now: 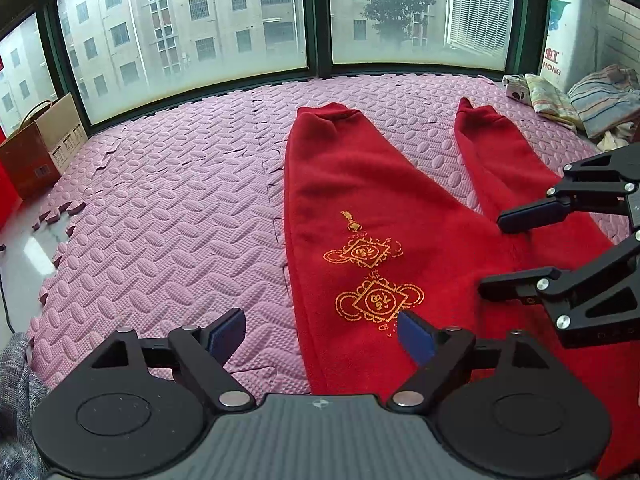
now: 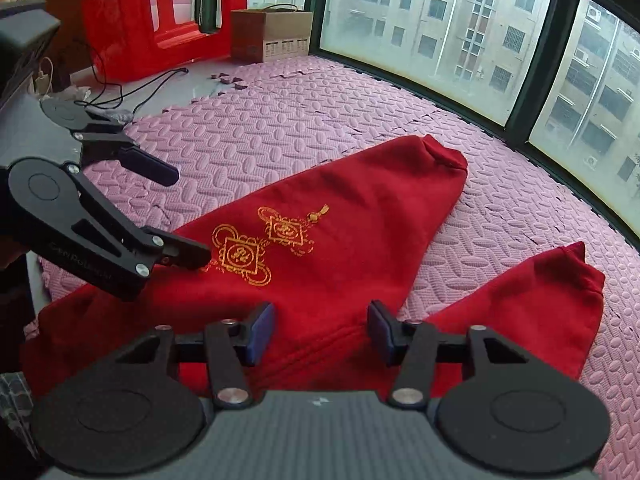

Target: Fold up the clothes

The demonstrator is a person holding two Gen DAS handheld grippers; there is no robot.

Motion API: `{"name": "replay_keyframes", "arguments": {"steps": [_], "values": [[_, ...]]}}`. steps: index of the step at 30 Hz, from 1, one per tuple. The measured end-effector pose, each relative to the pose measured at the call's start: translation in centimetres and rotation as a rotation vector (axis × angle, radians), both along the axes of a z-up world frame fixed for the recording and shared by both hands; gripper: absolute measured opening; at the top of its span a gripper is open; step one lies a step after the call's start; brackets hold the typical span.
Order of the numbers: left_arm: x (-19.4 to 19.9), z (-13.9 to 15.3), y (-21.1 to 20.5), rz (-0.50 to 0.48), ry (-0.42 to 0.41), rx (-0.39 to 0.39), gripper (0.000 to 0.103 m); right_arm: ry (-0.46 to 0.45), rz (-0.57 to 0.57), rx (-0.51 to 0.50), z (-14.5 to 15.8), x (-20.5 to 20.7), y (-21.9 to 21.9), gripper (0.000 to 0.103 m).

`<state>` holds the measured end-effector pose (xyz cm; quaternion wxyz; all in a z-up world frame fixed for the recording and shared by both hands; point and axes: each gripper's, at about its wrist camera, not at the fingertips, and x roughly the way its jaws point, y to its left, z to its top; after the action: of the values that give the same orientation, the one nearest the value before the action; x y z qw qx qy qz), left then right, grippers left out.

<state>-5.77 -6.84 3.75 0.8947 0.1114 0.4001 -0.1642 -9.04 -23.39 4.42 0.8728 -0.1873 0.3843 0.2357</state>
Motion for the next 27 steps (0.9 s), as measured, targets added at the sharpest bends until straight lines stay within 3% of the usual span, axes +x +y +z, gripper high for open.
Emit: {"name": "replay_keyframes", "arguments": {"steps": [8,18,23,27], "values": [[-0.7,-0.6,0.4,0.011,0.003,0.002,0.085,0.021,-0.05,0.041,0.0,-4.9,-1.7,0.054],[-1.0,-0.9,0.0,0.014,-0.016,0.026,0.087,0.074,-0.217,0.098,-0.3,-10.0,-6.1,0.055],[-1.3,-0.2,-0.3,0.01,-0.036,0.034,0.087,0.068,-0.247,0.157,0.6,-10.2,-7.6,0.055],[-2.8,1.7,-1.3,-0.053,-0.078,0.001,0.087,0.044,-0.301,0.204,0.8,-8.9,-9.0,0.055]]}}
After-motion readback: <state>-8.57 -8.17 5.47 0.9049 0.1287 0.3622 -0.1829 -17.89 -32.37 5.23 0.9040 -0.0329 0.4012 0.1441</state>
